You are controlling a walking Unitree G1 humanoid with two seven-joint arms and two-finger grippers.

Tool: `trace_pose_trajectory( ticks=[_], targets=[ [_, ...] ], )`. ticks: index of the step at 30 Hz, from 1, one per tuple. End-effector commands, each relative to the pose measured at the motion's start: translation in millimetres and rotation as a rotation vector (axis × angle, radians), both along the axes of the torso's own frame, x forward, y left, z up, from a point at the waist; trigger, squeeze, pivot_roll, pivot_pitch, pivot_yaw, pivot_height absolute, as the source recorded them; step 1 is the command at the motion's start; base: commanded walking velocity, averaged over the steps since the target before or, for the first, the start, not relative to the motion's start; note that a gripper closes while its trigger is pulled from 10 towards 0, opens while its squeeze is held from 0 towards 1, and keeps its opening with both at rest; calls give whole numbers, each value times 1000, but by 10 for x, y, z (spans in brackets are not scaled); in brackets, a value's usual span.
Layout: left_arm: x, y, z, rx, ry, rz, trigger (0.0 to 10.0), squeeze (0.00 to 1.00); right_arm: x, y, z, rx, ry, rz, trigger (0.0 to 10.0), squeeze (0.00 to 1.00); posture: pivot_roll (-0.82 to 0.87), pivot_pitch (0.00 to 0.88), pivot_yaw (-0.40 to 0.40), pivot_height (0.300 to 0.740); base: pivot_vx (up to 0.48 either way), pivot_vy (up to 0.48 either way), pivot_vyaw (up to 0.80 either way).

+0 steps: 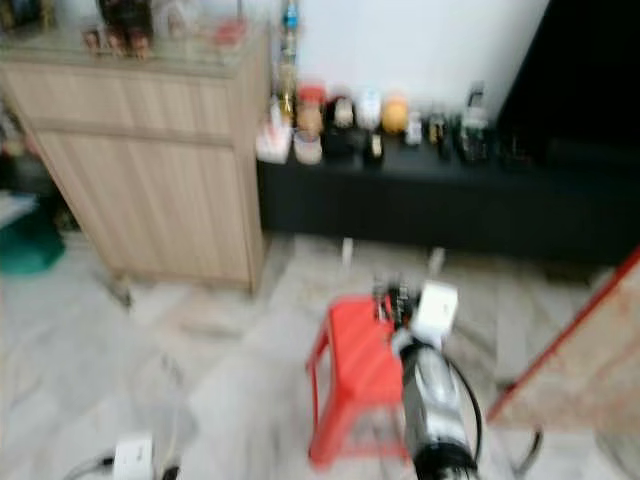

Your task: Hang keys on a hook

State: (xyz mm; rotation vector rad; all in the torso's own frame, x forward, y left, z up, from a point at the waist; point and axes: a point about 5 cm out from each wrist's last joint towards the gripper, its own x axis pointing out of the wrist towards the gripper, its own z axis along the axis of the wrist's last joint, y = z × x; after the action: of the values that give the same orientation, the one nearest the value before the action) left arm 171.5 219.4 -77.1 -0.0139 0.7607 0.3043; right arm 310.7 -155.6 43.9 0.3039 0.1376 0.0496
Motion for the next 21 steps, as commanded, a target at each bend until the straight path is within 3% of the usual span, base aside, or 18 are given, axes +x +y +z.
trace_pose_trajectory(
  ticks=[1, 15, 21],
  targets=[
    [-19, -60, -24, -16, 12, -4, 10000, 0, -14, -105, 7, -11, -4, -33, 10000, 0, 48, 0, -91, 740, -322, 0, 0],
    [-39, -58, -39, 0, 41, -47, 10000, 0, -14, -77, -12, -6, 14, -33, 10000, 0, 47, 7, -83, 740, -22, 0, 0],
    [-57, -35, -46, 9, 53, -42, 10000, 0, -22, -64, -29, -4, 24, -35, 10000, 0, 49, 15, -81, 740, 0, -392, 0]
  ],
)
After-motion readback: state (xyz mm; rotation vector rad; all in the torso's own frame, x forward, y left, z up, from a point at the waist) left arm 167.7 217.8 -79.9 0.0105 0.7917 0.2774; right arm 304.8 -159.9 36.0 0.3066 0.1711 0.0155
